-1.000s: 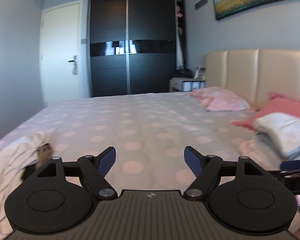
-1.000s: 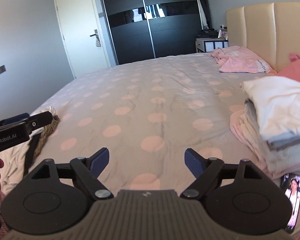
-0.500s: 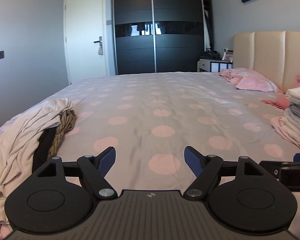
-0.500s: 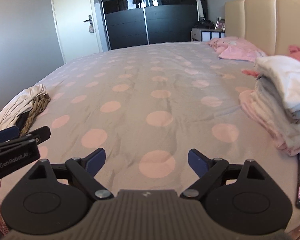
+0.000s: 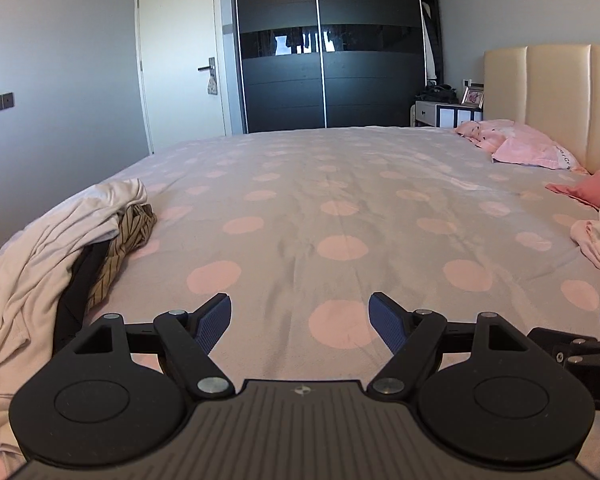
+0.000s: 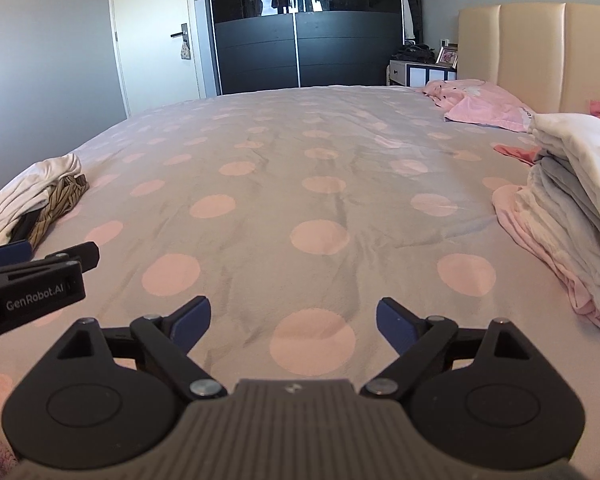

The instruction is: Fold clothes

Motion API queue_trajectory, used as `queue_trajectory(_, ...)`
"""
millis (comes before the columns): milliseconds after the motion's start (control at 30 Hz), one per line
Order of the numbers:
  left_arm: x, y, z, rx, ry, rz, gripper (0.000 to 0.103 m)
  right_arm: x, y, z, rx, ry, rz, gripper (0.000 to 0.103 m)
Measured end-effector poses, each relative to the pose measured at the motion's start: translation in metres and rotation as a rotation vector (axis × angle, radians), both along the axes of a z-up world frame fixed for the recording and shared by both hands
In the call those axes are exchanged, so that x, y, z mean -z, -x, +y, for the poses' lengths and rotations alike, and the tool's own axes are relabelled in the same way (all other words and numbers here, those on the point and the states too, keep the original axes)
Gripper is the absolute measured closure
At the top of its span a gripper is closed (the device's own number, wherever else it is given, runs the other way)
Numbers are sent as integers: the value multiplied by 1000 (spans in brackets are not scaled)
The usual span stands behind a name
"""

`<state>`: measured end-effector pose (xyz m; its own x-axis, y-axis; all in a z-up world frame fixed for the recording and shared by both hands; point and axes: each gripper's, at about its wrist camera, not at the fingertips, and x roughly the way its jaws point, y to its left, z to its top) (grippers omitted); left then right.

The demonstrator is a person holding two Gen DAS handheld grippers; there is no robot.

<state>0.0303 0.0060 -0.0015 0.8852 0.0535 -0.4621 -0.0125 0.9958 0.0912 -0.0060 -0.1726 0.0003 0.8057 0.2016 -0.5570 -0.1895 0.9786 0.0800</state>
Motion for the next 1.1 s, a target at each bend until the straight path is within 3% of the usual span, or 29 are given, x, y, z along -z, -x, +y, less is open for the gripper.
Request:
queue_trajectory(300,-6,3,11,-16,50,29,28,0,4,2,-19,8,-10,12)
queue_trajectory(1100,4,6,-5,34,-12,113,28,-5,9,5,-23,1,-41,11)
